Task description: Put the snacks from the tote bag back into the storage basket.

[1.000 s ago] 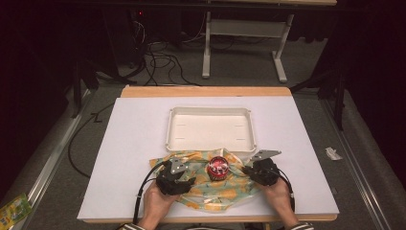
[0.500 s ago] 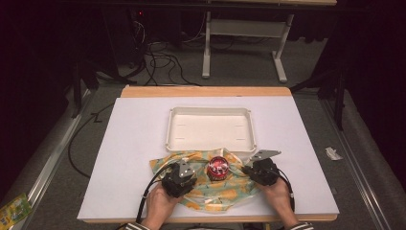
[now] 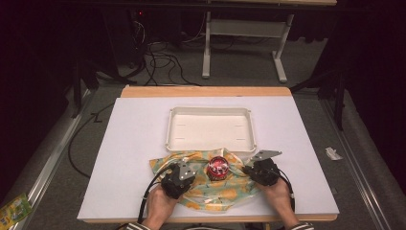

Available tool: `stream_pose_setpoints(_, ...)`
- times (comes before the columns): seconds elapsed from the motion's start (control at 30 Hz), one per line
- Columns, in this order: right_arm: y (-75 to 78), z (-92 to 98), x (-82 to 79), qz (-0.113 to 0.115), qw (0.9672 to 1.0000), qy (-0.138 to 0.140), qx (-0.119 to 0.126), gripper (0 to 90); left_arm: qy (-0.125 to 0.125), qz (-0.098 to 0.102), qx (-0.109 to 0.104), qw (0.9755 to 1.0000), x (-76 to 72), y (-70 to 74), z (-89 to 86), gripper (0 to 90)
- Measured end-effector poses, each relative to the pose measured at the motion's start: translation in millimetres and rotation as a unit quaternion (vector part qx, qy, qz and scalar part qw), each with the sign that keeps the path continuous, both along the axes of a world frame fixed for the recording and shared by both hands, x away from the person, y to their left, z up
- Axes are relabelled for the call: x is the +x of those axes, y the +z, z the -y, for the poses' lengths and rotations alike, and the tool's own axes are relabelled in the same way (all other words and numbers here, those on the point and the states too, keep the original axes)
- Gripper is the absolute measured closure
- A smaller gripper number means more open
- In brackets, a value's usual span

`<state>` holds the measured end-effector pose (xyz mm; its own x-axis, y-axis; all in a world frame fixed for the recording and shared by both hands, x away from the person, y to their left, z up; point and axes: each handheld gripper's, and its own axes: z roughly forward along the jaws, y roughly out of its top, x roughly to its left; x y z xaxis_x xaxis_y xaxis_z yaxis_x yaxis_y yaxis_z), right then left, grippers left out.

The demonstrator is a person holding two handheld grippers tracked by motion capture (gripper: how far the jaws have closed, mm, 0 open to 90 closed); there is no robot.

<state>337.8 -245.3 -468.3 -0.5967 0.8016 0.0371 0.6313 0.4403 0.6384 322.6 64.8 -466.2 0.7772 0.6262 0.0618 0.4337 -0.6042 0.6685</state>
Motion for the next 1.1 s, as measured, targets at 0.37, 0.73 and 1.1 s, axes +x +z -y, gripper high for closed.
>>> stream_pose_setpoints(0.37,0.4,5.3,-3.6,0.005,0.9999,-0.013,-0.010,90.0,0.007,0.003,-0.039,0.9992,2.8,11.4,-21.7,90.0)
stream_pose_setpoints(0.73,0.3,4.7,-3.2,0.006,0.9999,-0.013,-0.008,90.0,0.002,-0.037,-0.040,0.9985,15.0,-0.8,10.3,51.3)
stream_pose_setpoints(1.1,0.0,4.1,-3.9,0.008,0.9998,-0.013,-0.009,90.0,-0.027,-0.010,-0.005,0.9996,10.1,-4.8,26.4,80.0)
